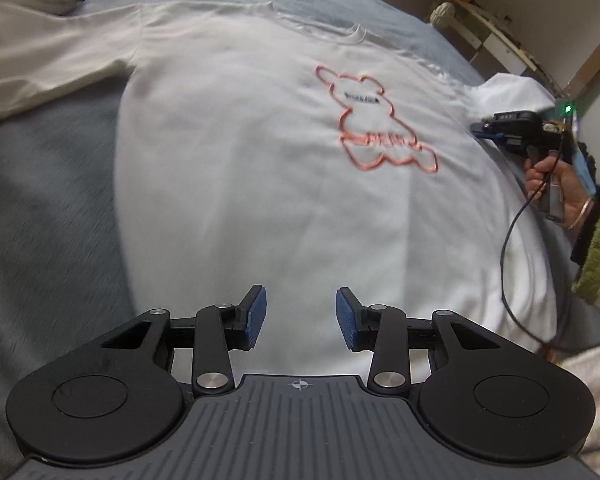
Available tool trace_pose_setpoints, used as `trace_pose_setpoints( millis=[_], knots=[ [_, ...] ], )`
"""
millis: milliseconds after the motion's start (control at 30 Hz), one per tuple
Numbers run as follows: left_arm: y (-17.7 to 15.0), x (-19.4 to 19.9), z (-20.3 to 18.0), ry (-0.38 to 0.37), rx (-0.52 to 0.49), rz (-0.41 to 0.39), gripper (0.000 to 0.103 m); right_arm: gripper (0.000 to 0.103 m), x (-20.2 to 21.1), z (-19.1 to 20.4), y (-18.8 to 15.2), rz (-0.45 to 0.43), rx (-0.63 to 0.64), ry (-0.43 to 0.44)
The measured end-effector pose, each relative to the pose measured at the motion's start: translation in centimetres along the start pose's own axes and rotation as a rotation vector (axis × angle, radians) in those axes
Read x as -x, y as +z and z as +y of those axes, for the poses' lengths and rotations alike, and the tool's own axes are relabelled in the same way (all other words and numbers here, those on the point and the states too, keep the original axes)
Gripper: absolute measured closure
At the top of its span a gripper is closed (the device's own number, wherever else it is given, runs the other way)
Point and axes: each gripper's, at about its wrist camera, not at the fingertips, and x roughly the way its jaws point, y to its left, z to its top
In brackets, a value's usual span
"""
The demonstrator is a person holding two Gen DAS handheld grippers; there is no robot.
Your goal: Fold clothes
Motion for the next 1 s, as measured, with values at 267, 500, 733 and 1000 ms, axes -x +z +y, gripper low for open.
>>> trace_pose_setpoints(
  millis=[267,500,733,1000],
  knots=[
    [2.2,-3.2,-1.1,0.043,0.000,0.012,0.065,0.084,-4.0,3.8,0.9,0.036,0.147,0.003],
    [2.8,-3.7,-1.5,0.105,0.018,0.018,0.065,0.081,-0.2,3.7,0.8,0.005,0.116,0.052],
    [2.8,-4.1,-1.6,0.135,0.017,0.038,0.065,0.078,2.5,11.4,-5.8,0.249,0.285,0.364],
    [2.8,-3.2,-0.6,0.120,0.092,0.025,0.065,0.072,4.6,20.0,-12.3,0.438,0.612,0.528]
  ],
)
